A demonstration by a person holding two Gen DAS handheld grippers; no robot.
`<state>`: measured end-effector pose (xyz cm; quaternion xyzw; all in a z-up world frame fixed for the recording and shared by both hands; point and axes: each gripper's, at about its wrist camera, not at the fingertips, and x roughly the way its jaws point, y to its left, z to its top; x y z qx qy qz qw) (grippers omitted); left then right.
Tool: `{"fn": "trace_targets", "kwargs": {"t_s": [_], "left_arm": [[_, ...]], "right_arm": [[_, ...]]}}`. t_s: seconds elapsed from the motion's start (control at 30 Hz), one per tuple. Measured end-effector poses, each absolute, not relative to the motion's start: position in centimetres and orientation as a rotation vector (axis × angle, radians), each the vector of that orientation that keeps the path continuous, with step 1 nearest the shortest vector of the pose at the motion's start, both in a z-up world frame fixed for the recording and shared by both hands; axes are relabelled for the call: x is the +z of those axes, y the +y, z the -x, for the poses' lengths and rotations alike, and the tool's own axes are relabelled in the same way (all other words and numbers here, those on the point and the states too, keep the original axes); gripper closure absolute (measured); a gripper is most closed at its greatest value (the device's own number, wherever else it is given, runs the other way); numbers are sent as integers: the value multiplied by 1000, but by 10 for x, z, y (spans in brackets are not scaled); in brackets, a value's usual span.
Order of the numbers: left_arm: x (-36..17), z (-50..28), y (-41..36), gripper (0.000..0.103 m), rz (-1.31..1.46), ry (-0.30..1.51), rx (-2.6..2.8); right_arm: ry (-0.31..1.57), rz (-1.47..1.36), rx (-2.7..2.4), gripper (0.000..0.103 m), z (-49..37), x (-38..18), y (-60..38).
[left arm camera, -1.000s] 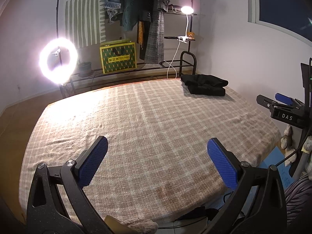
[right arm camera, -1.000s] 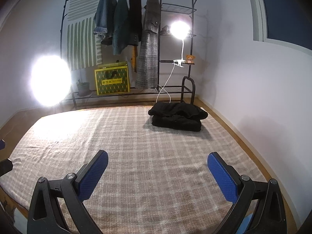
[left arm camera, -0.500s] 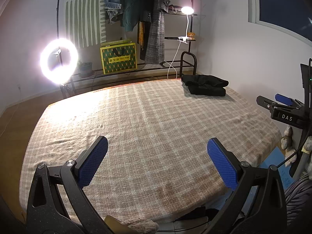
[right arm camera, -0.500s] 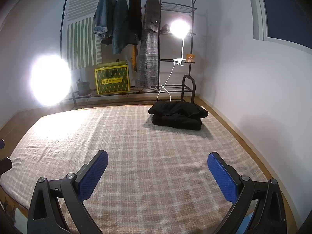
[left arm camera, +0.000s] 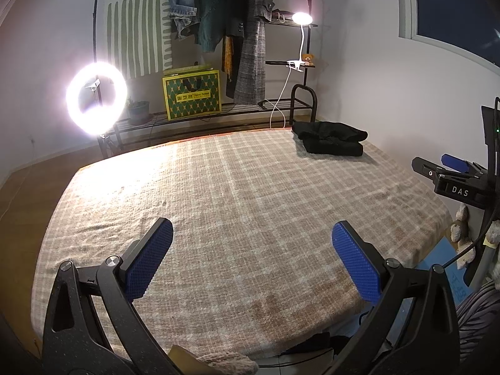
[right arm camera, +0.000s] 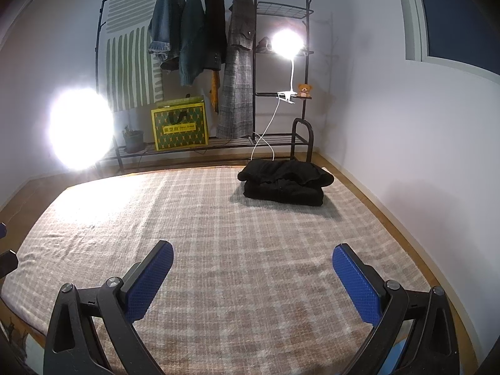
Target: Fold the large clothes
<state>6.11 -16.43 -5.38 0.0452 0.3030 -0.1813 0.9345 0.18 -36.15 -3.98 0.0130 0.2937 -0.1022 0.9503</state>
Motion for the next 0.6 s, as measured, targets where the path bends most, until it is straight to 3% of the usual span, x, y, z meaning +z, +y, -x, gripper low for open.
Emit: {"fn": "trace_targets", "kwargs": {"t_s": [0.6], "left_arm": [[-48,-61,-166,0,-67,610,-321]], "right_arm": [[599,-27,-206,0,-2,-40,-364]]}}
